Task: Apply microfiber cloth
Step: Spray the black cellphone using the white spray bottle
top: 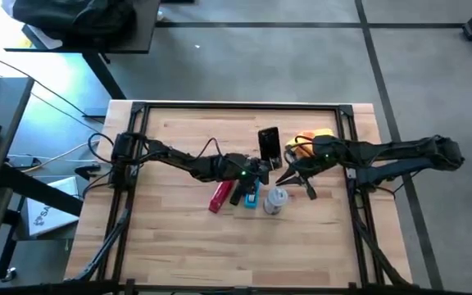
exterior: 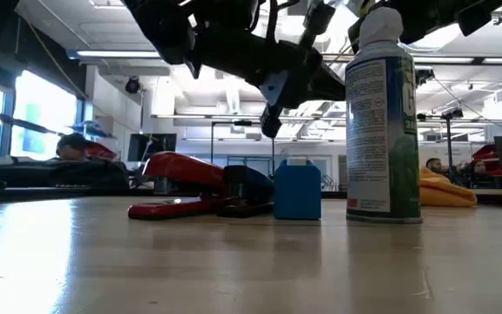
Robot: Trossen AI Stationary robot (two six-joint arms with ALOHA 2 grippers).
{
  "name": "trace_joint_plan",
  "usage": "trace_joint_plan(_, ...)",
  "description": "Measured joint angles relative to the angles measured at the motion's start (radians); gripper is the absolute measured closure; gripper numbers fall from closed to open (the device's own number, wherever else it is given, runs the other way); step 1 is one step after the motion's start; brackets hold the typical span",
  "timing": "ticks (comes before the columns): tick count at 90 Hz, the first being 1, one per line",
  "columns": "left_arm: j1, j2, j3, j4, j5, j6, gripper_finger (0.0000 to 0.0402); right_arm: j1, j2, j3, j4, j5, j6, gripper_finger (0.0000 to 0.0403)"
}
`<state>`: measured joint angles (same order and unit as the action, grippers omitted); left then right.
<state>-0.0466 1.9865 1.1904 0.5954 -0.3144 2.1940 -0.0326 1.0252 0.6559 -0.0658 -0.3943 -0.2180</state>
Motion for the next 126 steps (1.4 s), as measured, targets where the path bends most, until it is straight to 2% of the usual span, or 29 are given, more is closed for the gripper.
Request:
trace_joint_plan(33,-0.042,0.000,0.000,-0.007,-0.085,-0.096,0.0392,-0.021,-0.007,-0.003,0.053,-0.003,-0.076,0.0403)
trace_joint_plan(62,-0.048,0.000,0.000,-0.007,-0.097,-0.100,0.0392,-0.033,0.029,-0.003,0.043,-0.070,-0.071,0.0403)
trace_joint_plan(102,-0.031,-0.002,0.001,-0.082,-0.152,-0.144,0.0392,-0.033,0.033,-0.001,0.016,-0.072,-0.051,0.0403)
trace_joint_plan(126,-0.023,-0.002,0.000,-0.141,-0.105,-0.114,0.0392,-0.032,0.035,0.000,-0.009,-0.052,-0.061,0.0403)
